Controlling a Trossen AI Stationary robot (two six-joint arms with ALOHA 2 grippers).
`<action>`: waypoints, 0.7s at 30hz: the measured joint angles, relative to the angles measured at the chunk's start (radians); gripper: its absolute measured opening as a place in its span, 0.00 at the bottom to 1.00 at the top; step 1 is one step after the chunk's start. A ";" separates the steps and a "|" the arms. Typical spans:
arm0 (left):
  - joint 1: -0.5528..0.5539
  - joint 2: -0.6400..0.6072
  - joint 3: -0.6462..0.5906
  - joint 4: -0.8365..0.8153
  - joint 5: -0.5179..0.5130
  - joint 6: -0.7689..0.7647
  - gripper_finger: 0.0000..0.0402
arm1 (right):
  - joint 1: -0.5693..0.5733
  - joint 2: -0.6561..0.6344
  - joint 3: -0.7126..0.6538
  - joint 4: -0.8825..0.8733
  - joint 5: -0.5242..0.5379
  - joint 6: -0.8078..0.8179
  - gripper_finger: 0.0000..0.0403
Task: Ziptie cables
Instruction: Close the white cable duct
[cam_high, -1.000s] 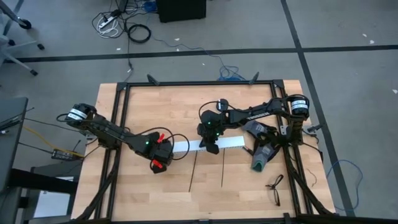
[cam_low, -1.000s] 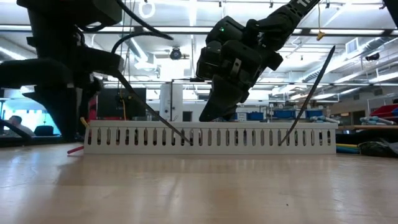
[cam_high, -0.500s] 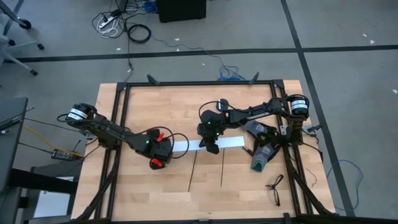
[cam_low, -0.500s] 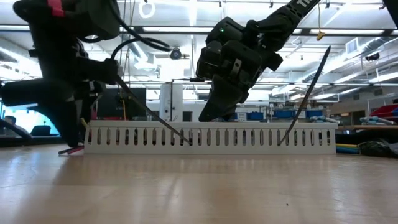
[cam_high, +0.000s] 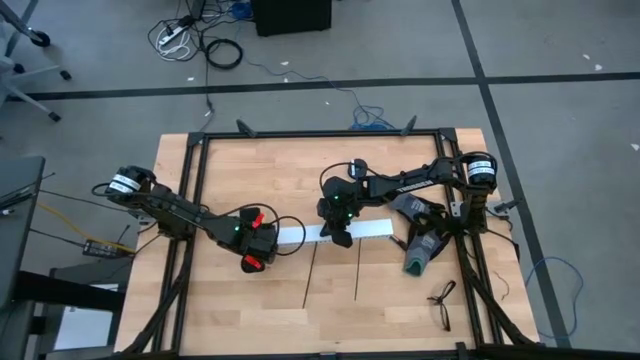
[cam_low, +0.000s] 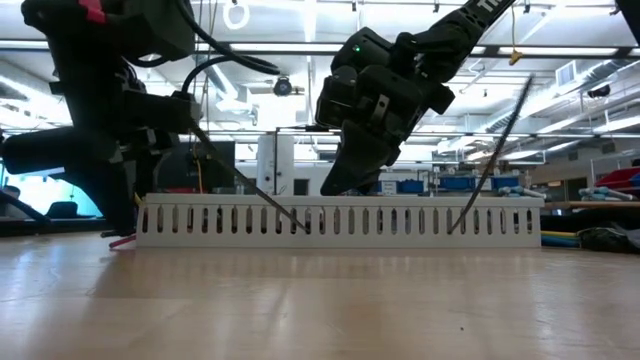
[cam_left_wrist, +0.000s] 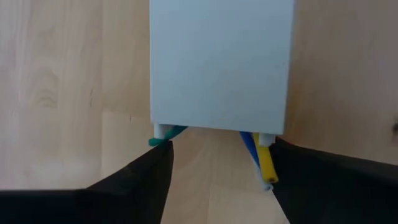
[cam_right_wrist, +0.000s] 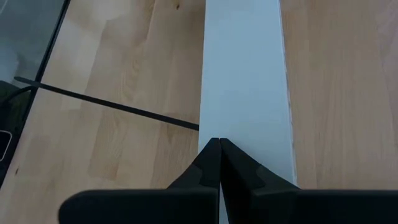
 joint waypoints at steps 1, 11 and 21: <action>0.000 0.000 -0.001 0.008 0.000 0.000 0.57 | 0.000 0.000 0.000 0.000 -0.002 0.000 0.00; 0.003 0.002 -0.001 0.027 -0.002 0.044 0.57 | 0.000 0.000 0.000 0.002 -0.008 -0.005 0.00; 0.026 0.042 -0.001 0.060 0.002 0.044 0.57 | 0.000 -0.001 0.000 0.027 -0.013 0.010 0.00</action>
